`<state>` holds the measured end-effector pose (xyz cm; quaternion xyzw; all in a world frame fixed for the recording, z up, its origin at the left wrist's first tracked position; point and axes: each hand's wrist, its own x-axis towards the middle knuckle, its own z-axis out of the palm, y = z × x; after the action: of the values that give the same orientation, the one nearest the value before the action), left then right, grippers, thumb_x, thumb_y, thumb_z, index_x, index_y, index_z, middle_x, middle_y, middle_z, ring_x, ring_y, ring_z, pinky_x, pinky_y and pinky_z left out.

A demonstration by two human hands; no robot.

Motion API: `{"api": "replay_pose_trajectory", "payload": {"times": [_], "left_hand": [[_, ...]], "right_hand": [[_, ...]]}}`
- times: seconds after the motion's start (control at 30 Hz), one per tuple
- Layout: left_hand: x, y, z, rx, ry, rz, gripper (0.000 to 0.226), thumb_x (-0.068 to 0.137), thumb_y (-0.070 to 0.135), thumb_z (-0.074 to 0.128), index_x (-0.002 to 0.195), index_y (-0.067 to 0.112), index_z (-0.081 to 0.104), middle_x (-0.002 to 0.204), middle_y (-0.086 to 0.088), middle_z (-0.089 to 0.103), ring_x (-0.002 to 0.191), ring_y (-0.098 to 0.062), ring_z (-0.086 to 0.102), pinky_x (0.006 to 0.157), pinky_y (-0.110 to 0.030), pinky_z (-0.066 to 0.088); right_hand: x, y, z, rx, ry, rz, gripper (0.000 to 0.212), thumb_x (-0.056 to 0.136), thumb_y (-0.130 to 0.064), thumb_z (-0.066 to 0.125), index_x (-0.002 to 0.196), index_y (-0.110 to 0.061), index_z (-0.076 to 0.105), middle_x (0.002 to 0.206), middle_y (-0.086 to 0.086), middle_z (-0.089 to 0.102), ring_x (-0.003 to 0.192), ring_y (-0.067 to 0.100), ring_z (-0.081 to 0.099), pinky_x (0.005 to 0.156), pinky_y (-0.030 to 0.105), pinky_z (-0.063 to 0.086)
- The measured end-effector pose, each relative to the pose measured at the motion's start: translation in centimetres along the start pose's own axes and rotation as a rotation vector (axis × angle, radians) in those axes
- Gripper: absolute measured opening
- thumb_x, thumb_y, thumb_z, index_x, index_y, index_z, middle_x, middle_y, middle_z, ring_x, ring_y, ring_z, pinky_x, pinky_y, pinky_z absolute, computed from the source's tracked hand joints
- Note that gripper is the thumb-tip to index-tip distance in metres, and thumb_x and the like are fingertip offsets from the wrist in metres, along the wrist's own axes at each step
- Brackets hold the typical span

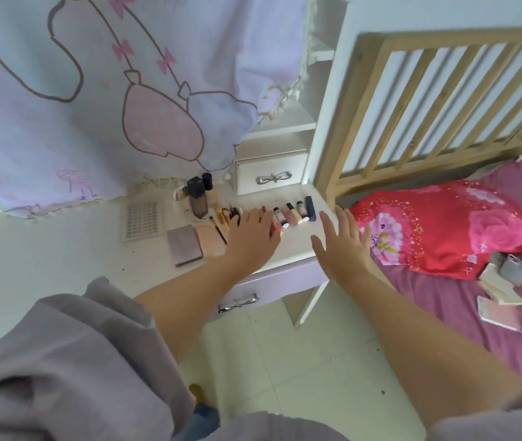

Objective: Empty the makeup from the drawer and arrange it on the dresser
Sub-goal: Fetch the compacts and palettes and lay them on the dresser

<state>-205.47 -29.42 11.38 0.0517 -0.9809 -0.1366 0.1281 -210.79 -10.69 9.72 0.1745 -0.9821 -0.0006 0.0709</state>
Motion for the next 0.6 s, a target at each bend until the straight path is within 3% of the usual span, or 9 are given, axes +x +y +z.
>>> {"api": "replay_pose_trajectory", "payload": {"times": [0.17, 0.3, 0.37, 0.47, 0.6], "left_hand": [[-0.7, 2.0, 2.6, 0.172, -0.003, 0.247, 0.055, 0.088, 0.039, 0.047, 0.136, 0.012, 0.042, 0.133, -0.012, 0.048, 0.127, -0.030, 0.042, 0.107, -0.056, 0.025], [-0.5, 2.9, 3.8, 0.168, -0.035, 0.456, 0.062, 0.080, 0.038, 0.063, 0.131, 0.006, 0.049, 0.123, -0.018, 0.056, 0.114, -0.034, 0.053, 0.100, -0.057, 0.035], [-1.0, 3.7, 4.3, 0.129, -0.084, 0.546, 0.060, 0.084, 0.041, 0.053, 0.136, 0.010, 0.045, 0.131, -0.015, 0.050, 0.121, -0.031, 0.047, 0.105, -0.056, 0.028], [-2.1, 5.4, 4.9, 0.064, -0.114, 0.748, 0.061, 0.082, 0.041, 0.051, 0.134, 0.009, 0.048, 0.129, -0.016, 0.052, 0.120, -0.030, 0.049, 0.104, -0.058, 0.029], [-6.8, 7.9, 5.7, 0.030, -0.276, 0.924, 0.068, 0.087, 0.047, 0.046, 0.144, 0.012, 0.031, 0.144, -0.015, 0.035, 0.132, -0.031, 0.033, 0.110, -0.055, 0.013]], "right_hand": [[-4.9, 2.0, 0.5, -0.079, -0.042, 0.170, 0.062, 0.093, -0.049, 0.011, 0.150, -0.028, -0.001, 0.159, 0.004, 0.003, 0.146, 0.023, -0.003, 0.112, 0.062, -0.003], [-9.9, 3.2, 1.1, -0.154, -0.138, 0.363, 0.062, 0.096, -0.051, 0.017, 0.150, -0.026, 0.002, 0.159, 0.006, -0.005, 0.146, 0.024, -0.007, 0.110, 0.064, -0.006], [-13.0, 2.9, 1.2, -0.181, -0.156, 0.498, 0.063, 0.095, -0.052, 0.016, 0.150, -0.025, 0.004, 0.159, 0.005, -0.006, 0.146, 0.024, -0.008, 0.109, 0.064, -0.007], [-18.0, 1.0, 0.9, -0.132, -0.152, 0.711, 0.063, 0.095, -0.052, 0.015, 0.151, -0.026, 0.002, 0.159, 0.005, -0.005, 0.146, 0.024, -0.007, 0.110, 0.062, -0.007], [-25.6, -3.4, 0.6, -0.054, -0.158, 0.981, 0.061, 0.097, -0.049, 0.018, 0.150, -0.028, -0.002, 0.159, 0.004, -0.006, 0.146, 0.023, -0.007, 0.111, 0.061, -0.006]]}}
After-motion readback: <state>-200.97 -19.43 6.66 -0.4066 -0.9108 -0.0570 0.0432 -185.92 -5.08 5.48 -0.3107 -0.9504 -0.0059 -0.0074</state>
